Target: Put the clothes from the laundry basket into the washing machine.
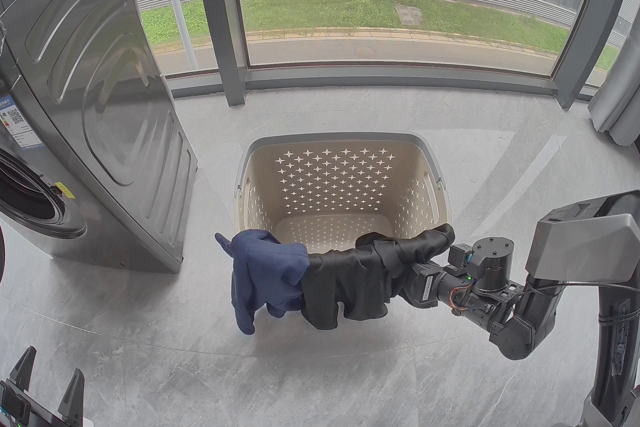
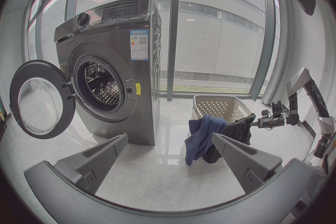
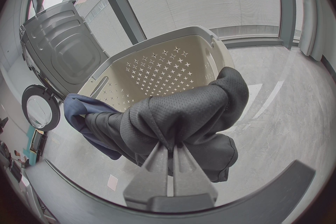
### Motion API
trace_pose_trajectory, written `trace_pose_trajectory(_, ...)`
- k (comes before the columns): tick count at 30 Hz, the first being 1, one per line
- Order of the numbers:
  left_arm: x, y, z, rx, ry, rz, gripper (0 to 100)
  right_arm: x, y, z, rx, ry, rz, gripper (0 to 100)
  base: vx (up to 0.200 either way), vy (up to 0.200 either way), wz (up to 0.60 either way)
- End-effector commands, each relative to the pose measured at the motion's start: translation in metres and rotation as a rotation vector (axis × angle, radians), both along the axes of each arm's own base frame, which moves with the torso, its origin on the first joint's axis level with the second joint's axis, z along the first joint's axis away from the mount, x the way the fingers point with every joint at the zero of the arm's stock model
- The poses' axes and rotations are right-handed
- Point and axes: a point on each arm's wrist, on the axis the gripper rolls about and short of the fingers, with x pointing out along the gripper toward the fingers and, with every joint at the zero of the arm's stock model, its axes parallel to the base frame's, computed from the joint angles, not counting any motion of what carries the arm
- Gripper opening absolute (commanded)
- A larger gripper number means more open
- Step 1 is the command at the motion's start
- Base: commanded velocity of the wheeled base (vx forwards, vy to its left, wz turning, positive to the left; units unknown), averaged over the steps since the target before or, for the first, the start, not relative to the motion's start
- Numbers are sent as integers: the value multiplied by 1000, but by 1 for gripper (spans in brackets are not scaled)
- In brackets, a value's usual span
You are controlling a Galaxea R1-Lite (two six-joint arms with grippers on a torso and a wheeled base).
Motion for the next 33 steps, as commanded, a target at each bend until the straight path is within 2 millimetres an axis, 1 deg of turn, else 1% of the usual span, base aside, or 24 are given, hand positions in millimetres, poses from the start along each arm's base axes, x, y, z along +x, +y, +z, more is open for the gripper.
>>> trace_pose_trajectory(1, 0, 0, -5, -2, 1, 1, 100, -12, -1, 5, -6, 10, 13, 0, 0, 0, 0)
trace_pose_trajectory(2, 0, 0, -5, -2, 1, 1, 100, -15, -2, 9, -2, 6, 16, 0, 0, 0, 0)
trace_pose_trajectory(3, 0, 0, -5, 0, 1, 1, 100, -19, -3, 17, 5, -11, 18, 0, 0, 0, 0)
trace_pose_trajectory(4, 0, 0, -5, 0, 1, 1, 100, -21, -4, 20, 7, -16, 19, 0, 0, 0, 0)
trace_pose_trajectory(5, 0, 0, -5, 0, 1, 1, 100, -26, -6, 31, 19, -39, 19, 0, 0, 0, 0)
trace_pose_trajectory(9, 0, 0, -5, 0, 1, 1, 100, -37, -11, 57, 46, -92, 22, 0, 0, 0, 0)
trace_pose_trajectory(13, 0, 0, -5, 0, 1, 1, 100, -40, -12, 59, 46, -90, 22, 0, 0, 0, 0)
trace_pose_trajectory(19, 0, 0, -5, 0, 1, 1, 100, -41, -10, 42, 30, -44, 26, 0, 0, 0, 0)
trace_pose_trajectory(25, 0, 0, -5, 0, -1, 1, 100, -38, -10, 44, 40, -68, 25, 0, 0, 0, 0)
trace_pose_trajectory(27, 0, 0, -5, 0, 1, 1, 100, -39, -9, 47, 45, -78, 27, 0, 0, 0, 0)
trace_pose_trajectory(28, 0, 0, -5, 0, 1, 1, 100, -41, -10, 51, 50, -91, 27, 0, 0, 0, 0)
trace_pose_trajectory(33, 0, 0, -5, 0, 1, 1, 100, -55, -11, 87, 101, -192, 46, 0, 0, 0, 0)
